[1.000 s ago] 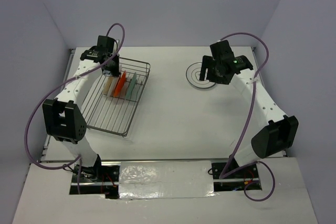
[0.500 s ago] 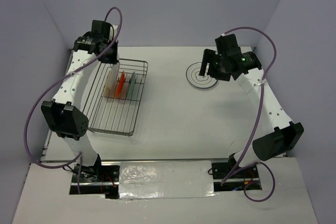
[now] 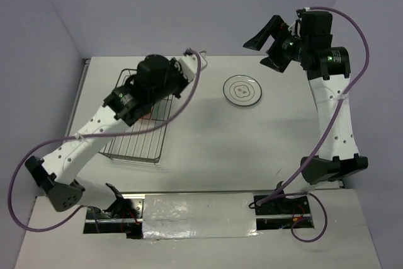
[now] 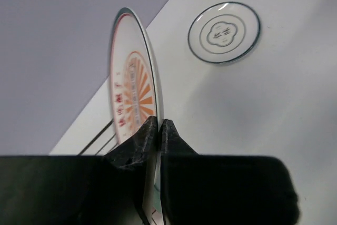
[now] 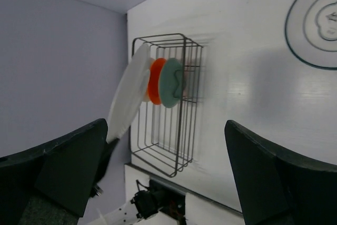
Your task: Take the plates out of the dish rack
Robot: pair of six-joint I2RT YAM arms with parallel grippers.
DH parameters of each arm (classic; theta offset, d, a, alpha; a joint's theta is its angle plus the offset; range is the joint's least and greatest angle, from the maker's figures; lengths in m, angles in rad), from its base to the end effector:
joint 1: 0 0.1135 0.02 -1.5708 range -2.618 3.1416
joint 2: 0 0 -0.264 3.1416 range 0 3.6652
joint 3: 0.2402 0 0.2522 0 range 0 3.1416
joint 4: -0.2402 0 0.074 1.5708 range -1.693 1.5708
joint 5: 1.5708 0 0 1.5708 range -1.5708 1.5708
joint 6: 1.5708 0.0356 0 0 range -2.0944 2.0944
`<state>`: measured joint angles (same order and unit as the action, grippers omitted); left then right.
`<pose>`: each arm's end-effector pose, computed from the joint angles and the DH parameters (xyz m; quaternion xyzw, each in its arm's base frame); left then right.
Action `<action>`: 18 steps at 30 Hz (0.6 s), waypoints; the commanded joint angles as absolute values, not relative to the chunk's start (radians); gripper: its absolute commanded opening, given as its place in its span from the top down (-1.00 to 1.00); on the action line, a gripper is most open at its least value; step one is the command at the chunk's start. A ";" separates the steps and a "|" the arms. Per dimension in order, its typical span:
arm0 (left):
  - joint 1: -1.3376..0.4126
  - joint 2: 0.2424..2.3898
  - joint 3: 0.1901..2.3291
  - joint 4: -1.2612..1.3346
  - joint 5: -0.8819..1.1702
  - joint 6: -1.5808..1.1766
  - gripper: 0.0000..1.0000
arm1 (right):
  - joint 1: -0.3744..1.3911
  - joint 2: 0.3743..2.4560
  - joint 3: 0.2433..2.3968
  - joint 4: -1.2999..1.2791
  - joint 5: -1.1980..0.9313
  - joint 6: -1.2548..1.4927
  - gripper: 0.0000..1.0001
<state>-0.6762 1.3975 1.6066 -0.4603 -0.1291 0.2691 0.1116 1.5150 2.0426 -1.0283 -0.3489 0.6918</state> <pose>0.2427 -0.1889 0.4559 0.3238 0.7200 -0.0737 0.6094 0.2779 0.0434 0.5007 0.1575 0.8371 0.3338 0.4038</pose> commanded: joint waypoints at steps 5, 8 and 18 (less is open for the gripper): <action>-0.896 1.233 1.347 -0.034 -0.320 0.653 1.00 | 0.120 1.611 2.071 -0.954 -0.653 0.759 -0.98; -0.969 1.233 1.310 -0.017 -0.347 0.739 1.00 | 0.164 1.614 2.017 -0.936 -0.666 0.749 -0.94; -1.037 1.290 1.325 -0.026 -0.384 0.836 1.00 | 0.290 1.614 1.846 -0.875 -0.587 0.739 0.13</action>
